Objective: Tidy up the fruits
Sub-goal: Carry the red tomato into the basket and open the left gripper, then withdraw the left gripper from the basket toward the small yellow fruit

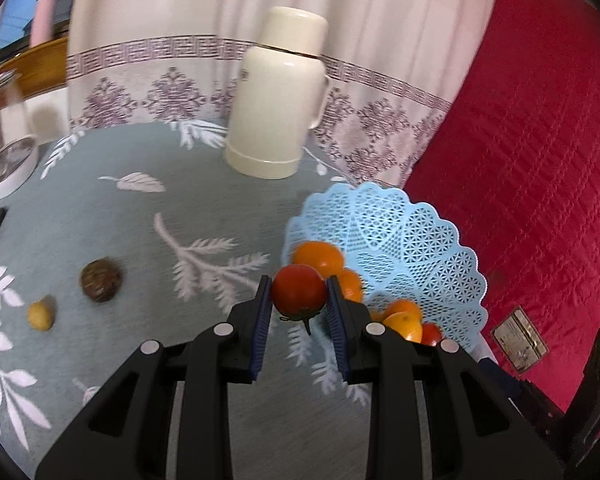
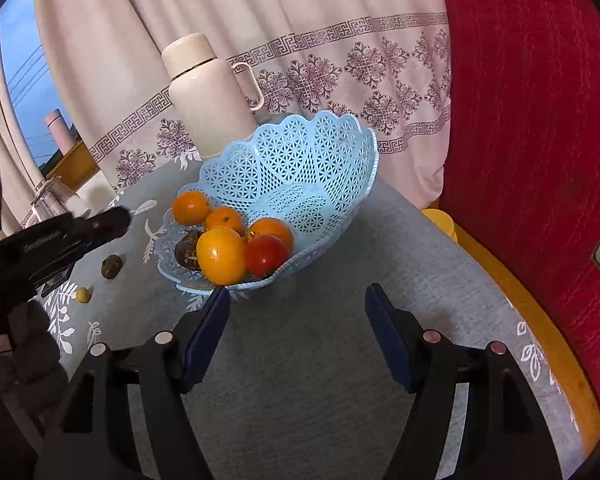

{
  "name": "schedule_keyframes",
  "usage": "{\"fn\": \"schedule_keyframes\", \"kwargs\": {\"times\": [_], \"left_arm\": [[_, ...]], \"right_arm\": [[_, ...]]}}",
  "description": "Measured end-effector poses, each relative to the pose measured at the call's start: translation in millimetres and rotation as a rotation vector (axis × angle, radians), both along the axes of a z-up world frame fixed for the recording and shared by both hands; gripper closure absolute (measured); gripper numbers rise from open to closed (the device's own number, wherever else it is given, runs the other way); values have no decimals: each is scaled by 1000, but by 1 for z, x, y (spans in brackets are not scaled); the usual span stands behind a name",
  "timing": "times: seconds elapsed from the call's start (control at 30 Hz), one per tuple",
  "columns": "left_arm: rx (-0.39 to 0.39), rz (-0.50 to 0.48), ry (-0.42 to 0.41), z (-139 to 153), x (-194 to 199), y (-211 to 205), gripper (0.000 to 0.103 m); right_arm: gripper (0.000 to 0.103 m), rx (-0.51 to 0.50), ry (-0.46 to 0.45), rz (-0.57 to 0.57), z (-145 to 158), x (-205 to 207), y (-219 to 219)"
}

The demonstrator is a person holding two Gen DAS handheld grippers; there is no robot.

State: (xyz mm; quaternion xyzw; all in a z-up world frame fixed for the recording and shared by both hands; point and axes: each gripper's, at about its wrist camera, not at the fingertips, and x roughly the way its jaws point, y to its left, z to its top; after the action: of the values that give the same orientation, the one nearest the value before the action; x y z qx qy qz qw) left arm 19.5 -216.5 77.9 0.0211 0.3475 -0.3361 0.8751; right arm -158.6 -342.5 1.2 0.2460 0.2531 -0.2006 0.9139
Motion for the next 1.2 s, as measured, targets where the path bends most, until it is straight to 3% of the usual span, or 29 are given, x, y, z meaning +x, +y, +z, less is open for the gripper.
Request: {"fn": "schedule_keyframes", "kwargs": {"times": [0.57,0.6,0.67,0.73,0.8,1.07,1.2], "left_arm": [[44,-113,-2,-16,3,-54,74],[44,-117,3,-17,4,-56,71],[35,-109,0,-17,4,-55,42],[21,-88,-12,-15,4,-53,32],[18,-87,-1,-15,6,-51,32],[-6,-36,-3,-10,13,-38,12],[-15,-8,1,-8,18,-28,11]], "right_arm": [[33,17,-2,10,-2,1,-2],[33,18,-1,10,-2,1,-2],[33,19,-1,9,-2,1,-2],[33,19,-1,10,-2,1,-2],[33,18,0,10,-2,1,-2],[33,19,2,10,-3,1,-1],[33,19,3,10,-4,1,-1]]}}
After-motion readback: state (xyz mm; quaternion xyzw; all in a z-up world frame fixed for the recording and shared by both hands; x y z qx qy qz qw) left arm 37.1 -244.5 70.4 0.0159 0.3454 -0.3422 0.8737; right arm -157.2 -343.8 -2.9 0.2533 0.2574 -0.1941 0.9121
